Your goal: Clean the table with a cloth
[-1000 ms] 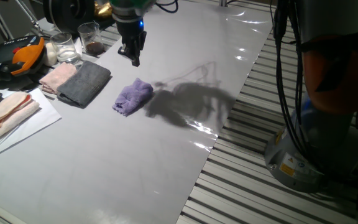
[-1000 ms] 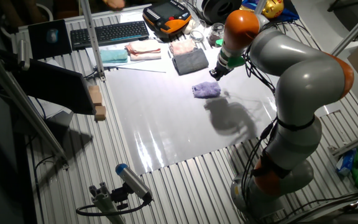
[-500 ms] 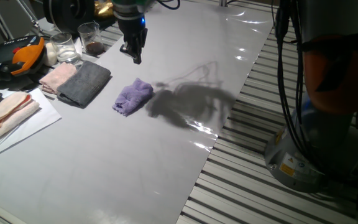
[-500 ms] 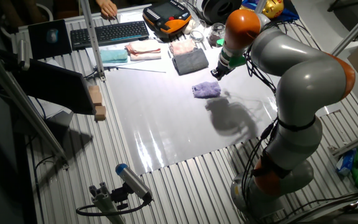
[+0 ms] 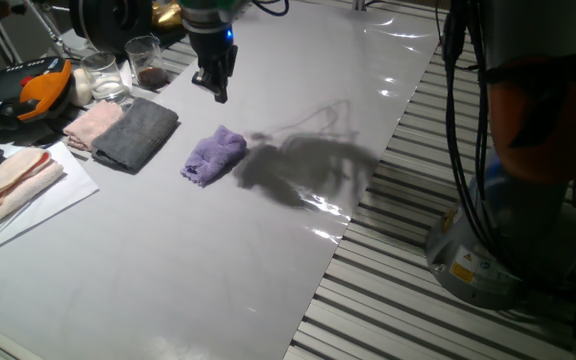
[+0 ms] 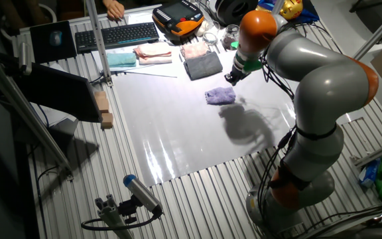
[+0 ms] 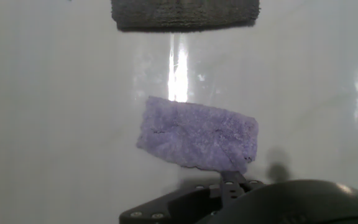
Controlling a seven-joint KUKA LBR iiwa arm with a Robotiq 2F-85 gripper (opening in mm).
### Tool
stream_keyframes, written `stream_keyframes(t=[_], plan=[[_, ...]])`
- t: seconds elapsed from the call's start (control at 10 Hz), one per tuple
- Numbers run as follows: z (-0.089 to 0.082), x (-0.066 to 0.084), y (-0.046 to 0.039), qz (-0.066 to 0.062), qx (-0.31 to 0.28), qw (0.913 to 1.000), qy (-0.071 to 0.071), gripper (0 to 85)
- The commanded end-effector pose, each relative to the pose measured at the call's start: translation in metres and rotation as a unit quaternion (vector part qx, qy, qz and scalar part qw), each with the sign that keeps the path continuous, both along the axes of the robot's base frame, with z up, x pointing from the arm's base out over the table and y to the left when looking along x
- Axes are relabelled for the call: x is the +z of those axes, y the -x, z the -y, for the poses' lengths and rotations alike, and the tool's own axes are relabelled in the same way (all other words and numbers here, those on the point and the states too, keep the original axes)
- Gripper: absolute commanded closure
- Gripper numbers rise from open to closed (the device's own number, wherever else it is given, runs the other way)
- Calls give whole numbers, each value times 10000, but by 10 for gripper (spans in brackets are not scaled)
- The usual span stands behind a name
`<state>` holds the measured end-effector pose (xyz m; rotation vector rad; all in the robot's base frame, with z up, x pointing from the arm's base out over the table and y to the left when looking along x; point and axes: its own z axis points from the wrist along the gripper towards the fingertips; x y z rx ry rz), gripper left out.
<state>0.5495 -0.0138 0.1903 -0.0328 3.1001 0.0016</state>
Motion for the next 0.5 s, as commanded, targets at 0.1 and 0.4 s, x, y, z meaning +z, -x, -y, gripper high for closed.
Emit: stream_keyframes(t=[0.1, 0.4], plan=[[-1, -1, -2, -319, -14, 9994, 99, 850], [-1, -1, -2, -565, -2, 9984, -7, 850]])
